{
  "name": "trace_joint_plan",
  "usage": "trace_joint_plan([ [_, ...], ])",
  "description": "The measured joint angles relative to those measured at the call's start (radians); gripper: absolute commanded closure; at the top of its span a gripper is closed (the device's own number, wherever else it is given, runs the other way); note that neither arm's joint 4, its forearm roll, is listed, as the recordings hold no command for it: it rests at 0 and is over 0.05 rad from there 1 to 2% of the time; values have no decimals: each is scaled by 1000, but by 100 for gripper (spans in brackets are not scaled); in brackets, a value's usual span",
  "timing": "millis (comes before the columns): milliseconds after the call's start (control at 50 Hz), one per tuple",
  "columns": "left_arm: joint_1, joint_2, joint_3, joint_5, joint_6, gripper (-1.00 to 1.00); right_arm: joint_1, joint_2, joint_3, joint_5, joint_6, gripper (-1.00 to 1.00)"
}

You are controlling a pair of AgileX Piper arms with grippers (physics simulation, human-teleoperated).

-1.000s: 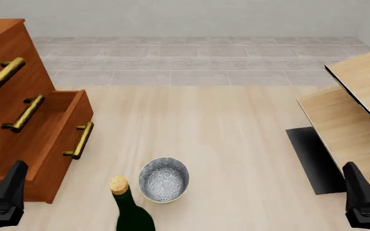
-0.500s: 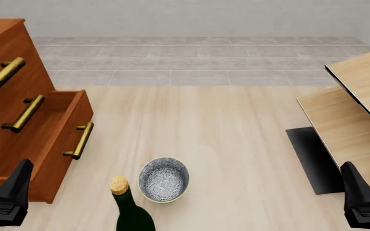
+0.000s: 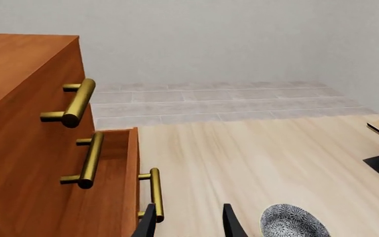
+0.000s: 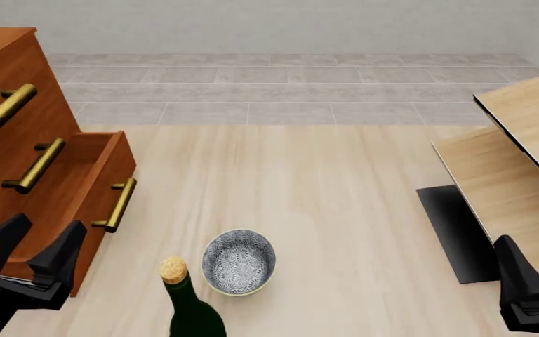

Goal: Close the bottom drawer of the cabinet.

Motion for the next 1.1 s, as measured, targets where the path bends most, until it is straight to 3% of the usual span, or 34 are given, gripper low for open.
trace_joint_plan([
  [520, -82, 245, 4, -180, -12, -100, 3, 0, 0, 2, -6, -100],
  [1100, -126, 527, 22, -400, -115, -100, 2, 2, 0, 0, -13, -100],
])
